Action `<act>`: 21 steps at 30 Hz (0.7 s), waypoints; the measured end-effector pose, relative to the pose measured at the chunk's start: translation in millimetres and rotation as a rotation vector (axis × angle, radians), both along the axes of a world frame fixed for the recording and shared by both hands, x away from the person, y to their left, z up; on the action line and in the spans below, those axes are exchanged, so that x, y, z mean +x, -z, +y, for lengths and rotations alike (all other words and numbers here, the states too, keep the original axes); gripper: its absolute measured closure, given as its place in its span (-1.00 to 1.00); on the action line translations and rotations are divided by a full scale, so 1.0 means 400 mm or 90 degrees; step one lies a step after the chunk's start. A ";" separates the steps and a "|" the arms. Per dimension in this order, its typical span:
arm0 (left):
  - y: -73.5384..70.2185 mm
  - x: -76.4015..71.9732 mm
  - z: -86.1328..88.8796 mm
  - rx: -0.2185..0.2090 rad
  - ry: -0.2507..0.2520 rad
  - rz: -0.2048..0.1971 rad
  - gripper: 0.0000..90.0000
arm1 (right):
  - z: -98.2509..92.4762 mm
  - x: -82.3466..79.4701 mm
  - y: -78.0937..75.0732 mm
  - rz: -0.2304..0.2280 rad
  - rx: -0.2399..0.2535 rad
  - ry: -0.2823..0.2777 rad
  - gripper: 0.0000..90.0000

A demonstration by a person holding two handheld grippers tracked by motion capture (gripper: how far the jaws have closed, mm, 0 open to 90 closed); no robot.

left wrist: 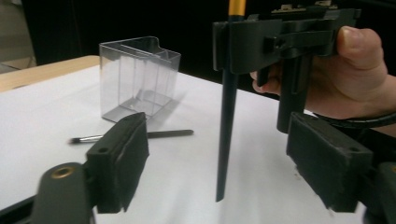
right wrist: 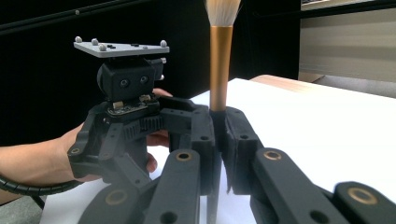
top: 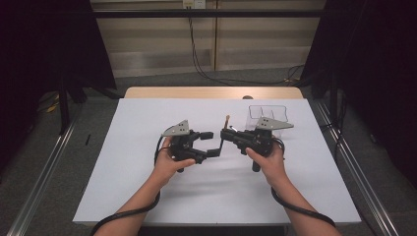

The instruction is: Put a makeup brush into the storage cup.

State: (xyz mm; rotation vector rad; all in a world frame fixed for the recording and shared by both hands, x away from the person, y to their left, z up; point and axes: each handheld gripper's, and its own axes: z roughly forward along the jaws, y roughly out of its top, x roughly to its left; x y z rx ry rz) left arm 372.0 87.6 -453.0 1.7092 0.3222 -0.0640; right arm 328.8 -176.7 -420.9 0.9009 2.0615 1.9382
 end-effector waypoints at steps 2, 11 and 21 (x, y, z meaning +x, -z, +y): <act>-0.002 0.000 0.001 -0.003 -0.011 -0.006 -0.75 | -0.003 0.000 0.000 -0.001 0.000 0.001 0.87; -0.009 -0.002 0.020 0.014 -0.027 -0.044 -0.96 | -0.014 0.000 -0.002 -0.002 -0.001 0.003 0.87; -0.008 -0.007 0.076 0.017 -0.039 -0.060 -1.00 | -0.023 0.001 0.001 -0.005 -0.004 0.007 0.87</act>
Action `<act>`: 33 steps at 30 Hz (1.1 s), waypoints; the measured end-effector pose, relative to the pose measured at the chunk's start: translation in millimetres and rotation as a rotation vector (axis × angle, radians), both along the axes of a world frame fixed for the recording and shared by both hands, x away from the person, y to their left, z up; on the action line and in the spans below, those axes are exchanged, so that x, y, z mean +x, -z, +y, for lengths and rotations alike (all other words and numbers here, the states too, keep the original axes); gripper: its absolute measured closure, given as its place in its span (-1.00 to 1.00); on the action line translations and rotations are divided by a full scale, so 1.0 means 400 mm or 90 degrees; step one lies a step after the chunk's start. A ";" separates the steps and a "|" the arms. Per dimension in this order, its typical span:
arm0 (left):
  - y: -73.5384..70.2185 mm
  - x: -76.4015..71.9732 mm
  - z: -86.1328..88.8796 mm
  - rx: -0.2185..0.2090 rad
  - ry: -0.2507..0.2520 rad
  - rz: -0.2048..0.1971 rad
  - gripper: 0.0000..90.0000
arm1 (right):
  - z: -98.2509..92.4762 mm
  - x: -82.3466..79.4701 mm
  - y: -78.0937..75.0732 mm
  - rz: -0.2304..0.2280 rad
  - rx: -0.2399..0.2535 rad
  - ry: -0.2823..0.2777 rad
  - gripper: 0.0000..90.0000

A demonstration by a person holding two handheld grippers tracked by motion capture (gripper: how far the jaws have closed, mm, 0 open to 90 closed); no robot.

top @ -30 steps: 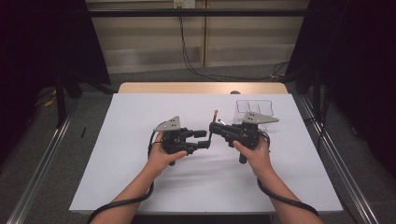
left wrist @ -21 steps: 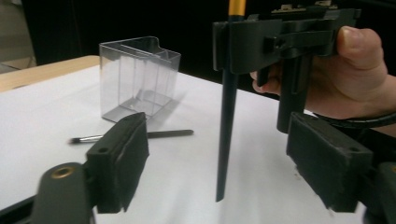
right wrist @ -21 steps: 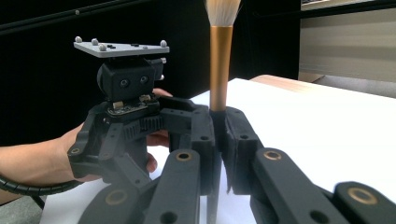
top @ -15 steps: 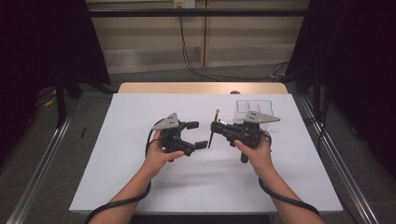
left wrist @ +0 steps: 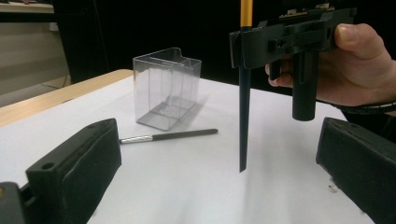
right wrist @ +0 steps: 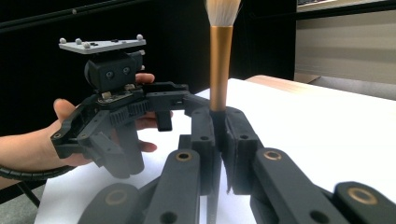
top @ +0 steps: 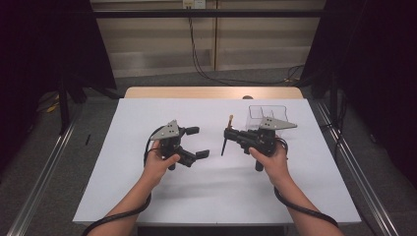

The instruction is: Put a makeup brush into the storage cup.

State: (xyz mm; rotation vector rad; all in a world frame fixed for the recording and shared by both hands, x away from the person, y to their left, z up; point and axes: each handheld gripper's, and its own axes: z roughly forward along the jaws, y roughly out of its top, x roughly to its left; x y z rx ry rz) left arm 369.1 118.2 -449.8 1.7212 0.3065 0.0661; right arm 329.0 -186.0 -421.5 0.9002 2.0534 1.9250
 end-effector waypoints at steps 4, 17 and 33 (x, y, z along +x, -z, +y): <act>-0.004 -0.006 0.019 0.004 -0.005 -0.008 -1.00 | -0.005 0.000 -0.001 0.000 0.001 0.003 0.87; 0.003 -0.019 0.064 0.023 -0.002 -0.010 -1.00 | -0.015 0.003 -0.005 -0.001 -0.005 0.009 0.87; 0.008 -0.039 0.137 0.038 -0.021 -0.014 -1.00 | -0.031 0.005 -0.009 -0.002 -0.009 0.017 0.87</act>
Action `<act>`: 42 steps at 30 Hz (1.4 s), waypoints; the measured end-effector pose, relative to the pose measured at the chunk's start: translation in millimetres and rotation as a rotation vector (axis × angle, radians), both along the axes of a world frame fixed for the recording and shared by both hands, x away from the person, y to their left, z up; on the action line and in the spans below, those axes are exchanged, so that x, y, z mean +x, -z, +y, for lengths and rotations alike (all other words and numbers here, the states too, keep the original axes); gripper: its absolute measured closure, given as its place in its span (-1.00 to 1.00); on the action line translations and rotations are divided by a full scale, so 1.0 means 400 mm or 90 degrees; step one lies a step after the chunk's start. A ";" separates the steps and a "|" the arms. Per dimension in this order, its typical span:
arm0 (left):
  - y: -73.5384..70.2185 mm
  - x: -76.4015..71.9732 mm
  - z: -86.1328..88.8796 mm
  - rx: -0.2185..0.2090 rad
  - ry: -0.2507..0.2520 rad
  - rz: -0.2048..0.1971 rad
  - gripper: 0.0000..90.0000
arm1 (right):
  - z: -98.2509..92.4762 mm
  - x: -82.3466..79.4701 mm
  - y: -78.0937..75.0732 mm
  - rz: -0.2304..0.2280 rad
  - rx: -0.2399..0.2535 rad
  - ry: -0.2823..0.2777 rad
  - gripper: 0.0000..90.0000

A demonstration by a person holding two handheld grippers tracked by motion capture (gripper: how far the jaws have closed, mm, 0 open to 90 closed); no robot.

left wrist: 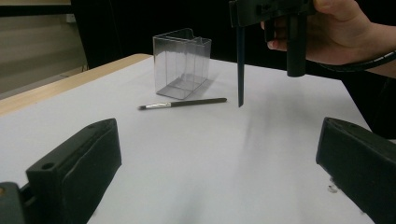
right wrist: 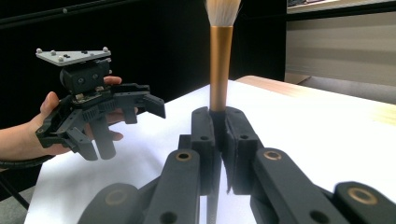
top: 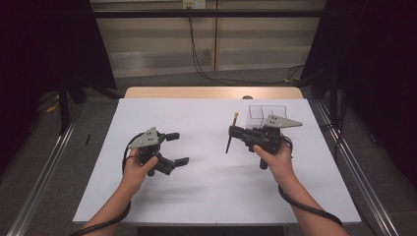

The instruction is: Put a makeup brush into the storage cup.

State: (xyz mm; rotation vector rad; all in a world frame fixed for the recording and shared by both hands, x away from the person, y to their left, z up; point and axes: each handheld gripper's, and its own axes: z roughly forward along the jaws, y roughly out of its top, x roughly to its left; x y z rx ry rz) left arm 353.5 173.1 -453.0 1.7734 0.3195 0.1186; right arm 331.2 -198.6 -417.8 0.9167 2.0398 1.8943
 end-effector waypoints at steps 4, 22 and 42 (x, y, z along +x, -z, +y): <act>0.002 -0.004 0.018 0.002 -0.007 -0.002 -1.00 | -0.007 0.000 -0.002 -0.001 0.000 0.002 0.87; 0.006 -0.035 0.088 0.006 -0.033 -0.008 -1.00 | -0.016 0.012 -0.008 0.000 -0.001 0.012 0.87; 0.012 -0.069 0.147 0.007 -0.059 -0.006 -1.00 | -0.041 0.037 -0.030 -0.005 -0.014 0.026 0.87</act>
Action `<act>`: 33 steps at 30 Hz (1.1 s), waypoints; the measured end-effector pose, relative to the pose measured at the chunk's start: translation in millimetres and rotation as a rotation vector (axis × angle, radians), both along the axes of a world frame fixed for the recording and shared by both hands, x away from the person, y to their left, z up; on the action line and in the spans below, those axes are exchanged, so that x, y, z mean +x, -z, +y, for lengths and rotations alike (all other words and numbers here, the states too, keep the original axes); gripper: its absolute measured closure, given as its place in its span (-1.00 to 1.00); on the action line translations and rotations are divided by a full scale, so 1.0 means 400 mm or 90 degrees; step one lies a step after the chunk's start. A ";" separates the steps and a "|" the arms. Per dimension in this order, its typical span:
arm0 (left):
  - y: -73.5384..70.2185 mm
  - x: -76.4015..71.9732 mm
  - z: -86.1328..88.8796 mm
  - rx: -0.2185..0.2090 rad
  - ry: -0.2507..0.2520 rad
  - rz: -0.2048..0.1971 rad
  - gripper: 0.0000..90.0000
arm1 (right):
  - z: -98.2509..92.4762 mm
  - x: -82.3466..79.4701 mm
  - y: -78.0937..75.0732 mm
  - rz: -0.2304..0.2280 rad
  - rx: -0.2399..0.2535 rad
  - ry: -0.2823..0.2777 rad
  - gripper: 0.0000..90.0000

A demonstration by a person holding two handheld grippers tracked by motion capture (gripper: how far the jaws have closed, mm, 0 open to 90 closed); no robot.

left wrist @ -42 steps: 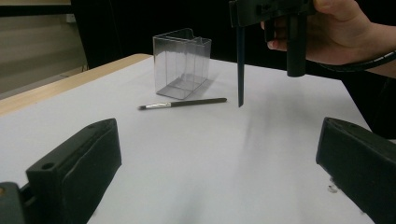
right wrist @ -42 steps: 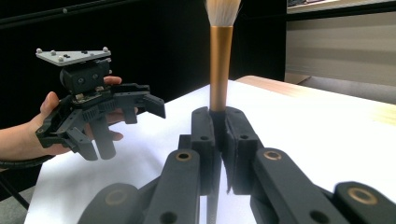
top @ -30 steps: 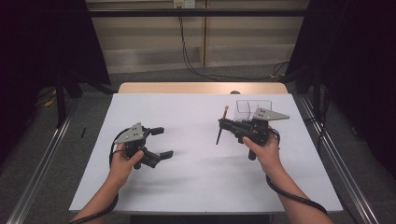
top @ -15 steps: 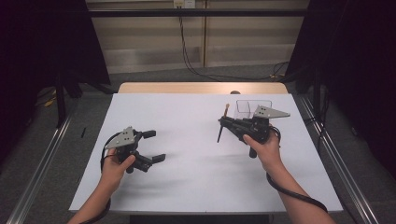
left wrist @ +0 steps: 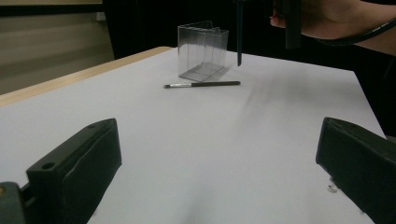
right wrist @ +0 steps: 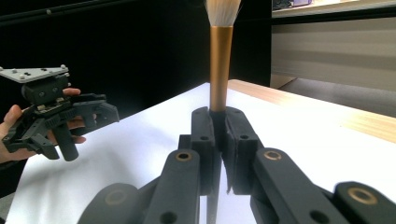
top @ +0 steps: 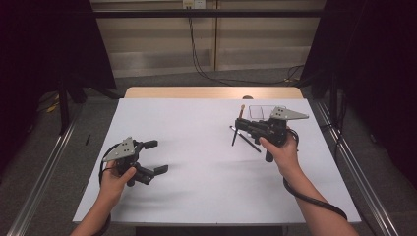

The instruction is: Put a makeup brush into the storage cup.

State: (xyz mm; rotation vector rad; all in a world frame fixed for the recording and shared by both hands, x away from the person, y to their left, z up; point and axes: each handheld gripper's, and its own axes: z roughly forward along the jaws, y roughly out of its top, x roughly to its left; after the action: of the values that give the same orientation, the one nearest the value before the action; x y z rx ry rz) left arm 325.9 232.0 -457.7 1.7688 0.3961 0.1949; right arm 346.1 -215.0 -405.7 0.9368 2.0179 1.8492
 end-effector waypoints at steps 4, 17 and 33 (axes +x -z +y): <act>0.003 -0.006 0.015 0.002 -0.008 0.002 -1.00 | 0.000 0.008 -0.008 0.000 -0.007 0.001 0.87; 0.004 -0.022 0.036 0.001 -0.017 -0.001 -0.99 | -0.013 0.034 -0.039 -0.003 -0.010 0.014 0.87; 0.005 -0.033 0.049 -0.001 -0.021 -0.009 -0.99 | -0.046 0.074 -0.098 -0.020 -0.014 0.053 0.87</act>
State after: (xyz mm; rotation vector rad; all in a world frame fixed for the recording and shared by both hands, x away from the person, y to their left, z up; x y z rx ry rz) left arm 312.8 251.5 -459.6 1.7589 0.4165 0.2302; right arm 375.5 -233.5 -366.4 0.9640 1.9464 1.7830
